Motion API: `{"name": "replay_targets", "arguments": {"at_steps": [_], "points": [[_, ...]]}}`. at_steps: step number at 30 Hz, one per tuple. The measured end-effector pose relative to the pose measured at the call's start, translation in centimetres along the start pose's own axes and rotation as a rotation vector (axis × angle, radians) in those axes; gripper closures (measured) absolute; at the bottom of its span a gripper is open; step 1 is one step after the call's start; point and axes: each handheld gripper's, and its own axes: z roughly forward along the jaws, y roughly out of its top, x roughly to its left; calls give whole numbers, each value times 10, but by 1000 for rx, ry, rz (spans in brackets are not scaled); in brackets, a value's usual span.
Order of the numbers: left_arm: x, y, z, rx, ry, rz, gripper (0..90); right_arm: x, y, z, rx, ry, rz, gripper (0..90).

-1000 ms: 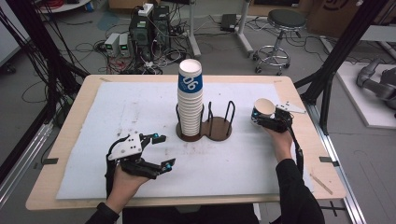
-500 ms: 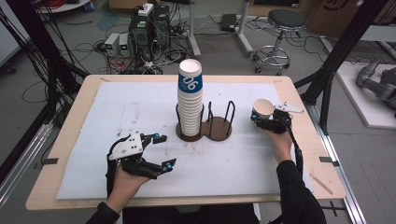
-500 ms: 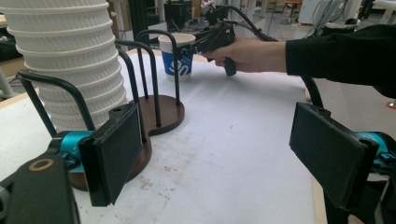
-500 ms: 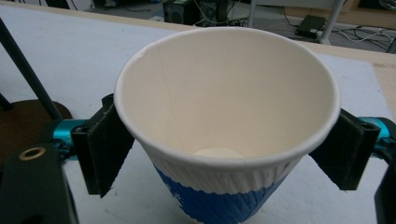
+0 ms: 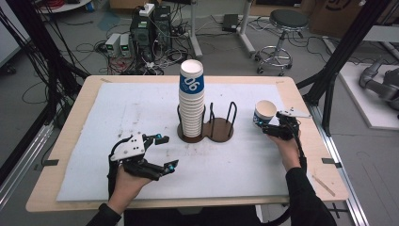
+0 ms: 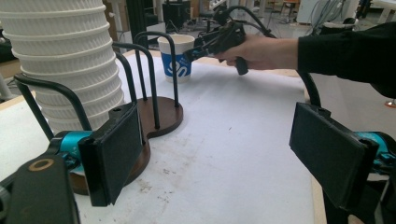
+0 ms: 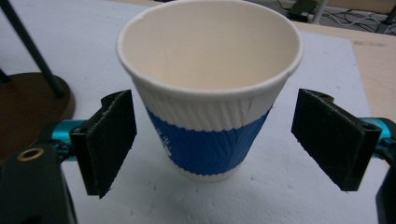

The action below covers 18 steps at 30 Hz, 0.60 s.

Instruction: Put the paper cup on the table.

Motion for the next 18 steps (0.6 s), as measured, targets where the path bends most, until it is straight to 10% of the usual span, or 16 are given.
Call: {"name": "replay_targets", "arguments": {"at_steps": [8,18], "points": [[0,1,2,-2,0,-2,170,1,-3,-28,-12,50,47,146],[4,2,7,0,18,-11,170,22,9,-62,-116,204,-11,146]]}}
